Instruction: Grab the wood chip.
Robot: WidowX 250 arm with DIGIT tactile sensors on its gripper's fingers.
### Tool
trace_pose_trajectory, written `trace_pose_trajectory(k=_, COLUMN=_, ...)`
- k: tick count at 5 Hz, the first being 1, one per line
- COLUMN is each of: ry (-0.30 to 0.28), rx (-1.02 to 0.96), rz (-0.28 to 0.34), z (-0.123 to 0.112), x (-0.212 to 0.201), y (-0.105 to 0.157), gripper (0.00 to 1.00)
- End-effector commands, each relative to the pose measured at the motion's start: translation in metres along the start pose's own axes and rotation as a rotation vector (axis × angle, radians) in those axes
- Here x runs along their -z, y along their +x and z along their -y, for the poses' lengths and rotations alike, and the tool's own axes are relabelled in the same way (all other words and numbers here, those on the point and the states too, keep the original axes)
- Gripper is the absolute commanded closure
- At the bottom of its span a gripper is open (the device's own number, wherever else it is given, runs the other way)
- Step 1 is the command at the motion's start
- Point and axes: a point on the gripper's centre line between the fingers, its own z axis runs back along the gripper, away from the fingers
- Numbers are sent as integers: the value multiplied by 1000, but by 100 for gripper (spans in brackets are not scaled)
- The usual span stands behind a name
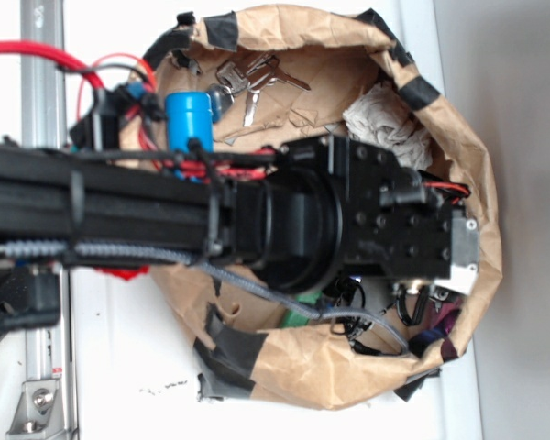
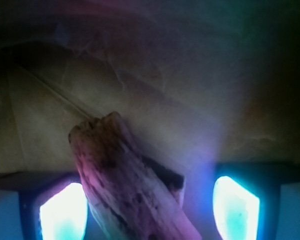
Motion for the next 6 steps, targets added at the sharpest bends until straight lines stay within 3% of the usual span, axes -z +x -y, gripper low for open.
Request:
trace_pose_trajectory(k=1, ry=36, rx=-10, rz=36, z=16, x=7, y=0, gripper=100)
trace_pose_trajectory(k=3, ry=43, rx=-47, rz=53, z=15, x=-8, y=-8, gripper=100)
trace_pose_trajectory(k=4, ry=7, rx=-172, rz=33, z=9, x=-36, y=-25, gripper=100)
trace_pose_trajectory(k=6, ry=-178, rx=-378, rz=18, z=-20, x=-110, y=-53, gripper=100)
